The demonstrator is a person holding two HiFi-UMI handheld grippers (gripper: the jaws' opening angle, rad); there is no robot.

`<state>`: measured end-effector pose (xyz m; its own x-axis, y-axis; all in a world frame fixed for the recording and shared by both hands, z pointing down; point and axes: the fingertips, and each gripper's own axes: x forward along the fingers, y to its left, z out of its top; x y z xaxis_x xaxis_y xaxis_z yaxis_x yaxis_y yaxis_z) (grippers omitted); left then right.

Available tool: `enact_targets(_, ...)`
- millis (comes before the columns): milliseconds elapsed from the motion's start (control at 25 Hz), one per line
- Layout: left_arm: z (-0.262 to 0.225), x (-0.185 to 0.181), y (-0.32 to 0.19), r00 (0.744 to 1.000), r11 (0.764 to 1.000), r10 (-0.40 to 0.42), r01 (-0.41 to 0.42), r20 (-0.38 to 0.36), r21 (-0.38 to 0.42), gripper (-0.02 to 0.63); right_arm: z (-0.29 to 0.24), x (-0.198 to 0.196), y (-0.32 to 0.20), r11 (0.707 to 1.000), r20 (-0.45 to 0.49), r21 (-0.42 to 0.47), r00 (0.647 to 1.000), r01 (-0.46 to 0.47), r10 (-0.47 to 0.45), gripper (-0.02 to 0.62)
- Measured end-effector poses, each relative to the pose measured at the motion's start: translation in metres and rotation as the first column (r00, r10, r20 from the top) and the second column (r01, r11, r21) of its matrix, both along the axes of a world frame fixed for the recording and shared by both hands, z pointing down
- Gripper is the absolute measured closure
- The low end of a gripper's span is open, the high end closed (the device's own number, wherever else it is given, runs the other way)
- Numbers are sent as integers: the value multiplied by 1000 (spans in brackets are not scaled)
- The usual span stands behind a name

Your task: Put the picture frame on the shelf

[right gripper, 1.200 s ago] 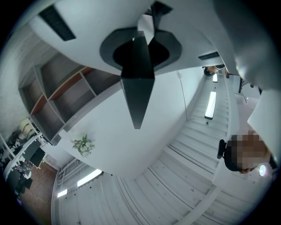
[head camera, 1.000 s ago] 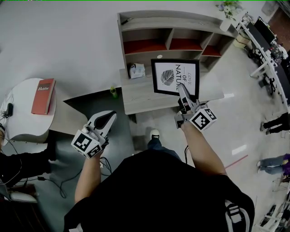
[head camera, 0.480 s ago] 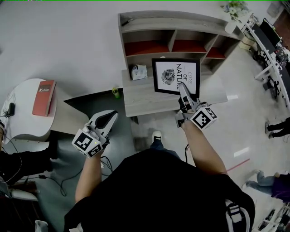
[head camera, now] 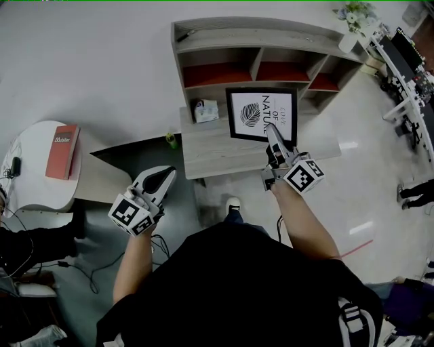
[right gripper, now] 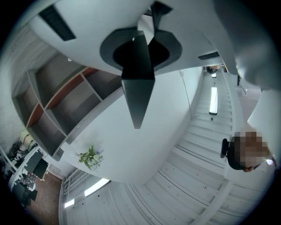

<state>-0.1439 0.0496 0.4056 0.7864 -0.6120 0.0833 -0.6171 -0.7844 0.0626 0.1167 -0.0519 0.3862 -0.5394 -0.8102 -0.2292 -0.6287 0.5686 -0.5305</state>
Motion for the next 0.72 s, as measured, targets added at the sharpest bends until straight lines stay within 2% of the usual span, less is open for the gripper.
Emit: enact_targets(720, 14, 9, -54, 999, 999, -31, 31, -9, -35, 586, 17, -2, -63, 998, -4, -41, 999, 42, -42, 569)
